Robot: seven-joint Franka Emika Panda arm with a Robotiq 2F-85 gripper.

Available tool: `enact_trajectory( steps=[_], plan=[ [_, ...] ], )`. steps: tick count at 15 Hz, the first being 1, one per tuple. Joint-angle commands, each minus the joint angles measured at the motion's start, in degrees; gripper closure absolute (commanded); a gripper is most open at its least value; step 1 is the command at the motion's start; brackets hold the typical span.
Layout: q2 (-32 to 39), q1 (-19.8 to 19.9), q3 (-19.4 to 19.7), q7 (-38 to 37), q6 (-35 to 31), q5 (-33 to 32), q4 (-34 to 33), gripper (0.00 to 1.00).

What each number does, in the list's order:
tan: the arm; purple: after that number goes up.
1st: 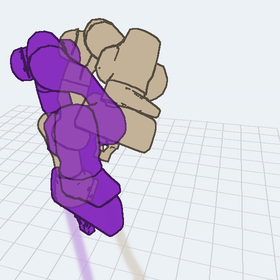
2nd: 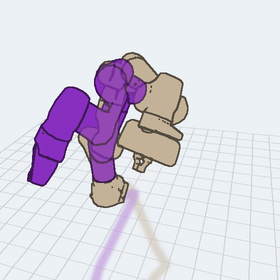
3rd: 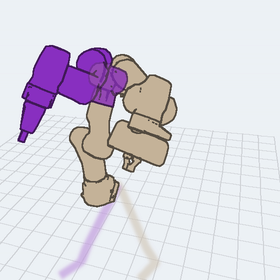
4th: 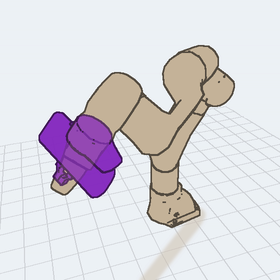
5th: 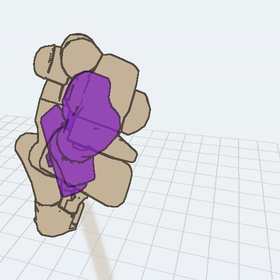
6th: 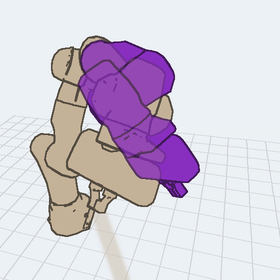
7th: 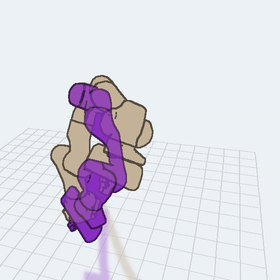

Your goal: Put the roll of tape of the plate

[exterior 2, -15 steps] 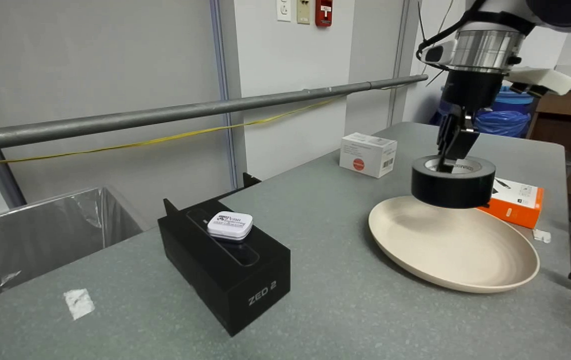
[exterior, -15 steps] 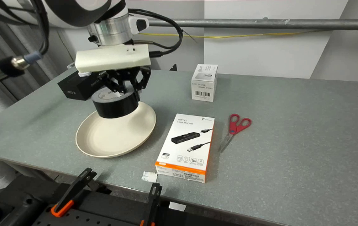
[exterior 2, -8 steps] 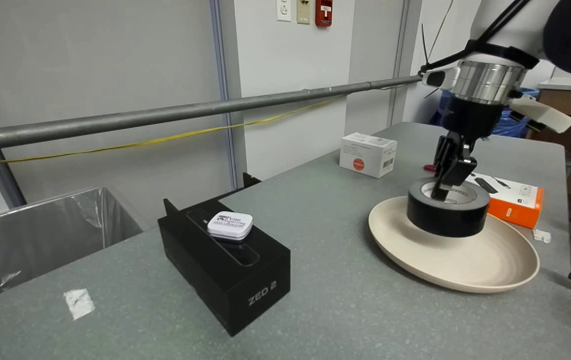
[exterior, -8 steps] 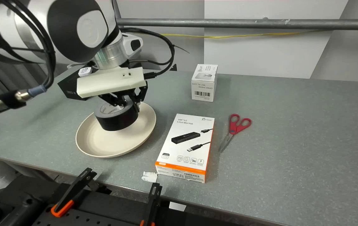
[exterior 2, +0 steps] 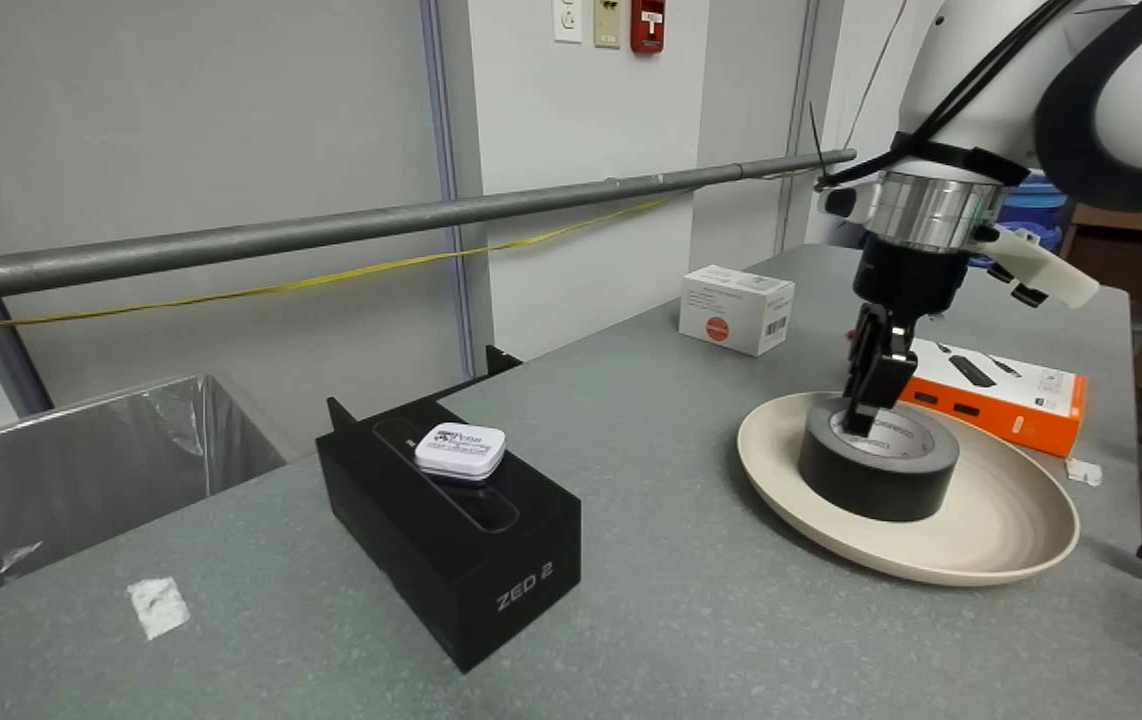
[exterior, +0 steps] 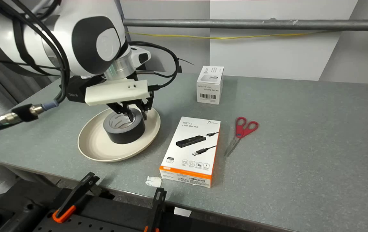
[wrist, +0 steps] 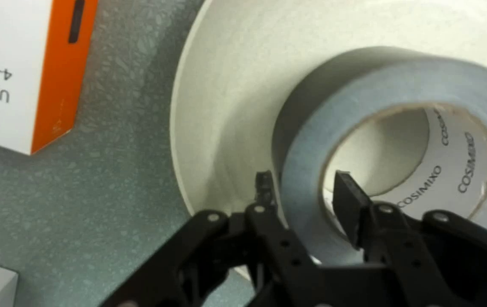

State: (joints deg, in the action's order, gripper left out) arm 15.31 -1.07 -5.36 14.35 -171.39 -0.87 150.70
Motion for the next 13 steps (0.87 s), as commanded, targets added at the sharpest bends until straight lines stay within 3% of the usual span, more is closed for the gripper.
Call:
enact_trajectory(
  steps=[1, 5, 9, 10, 13],
  plan=[
    [1.7, -0.61, 0.07, -3.08, -0.21, -1.07, -2.96, 0.27],
    [1.89, -0.21, -0.76, -3.65, 0.72, -0.34, -4.81, 0.0],
    [1.17, 1.7, -3.9, -2.88, 3.95, 2.37, -7.07, 0.0],
    [1.11, 0.67, -2.1, -2.82, 1.05, 0.29, -5.09, 0.0],
    [1.11, 0.86, -3.08, -2.67, 2.75, 1.22, -6.34, 0.0]
  ],
)
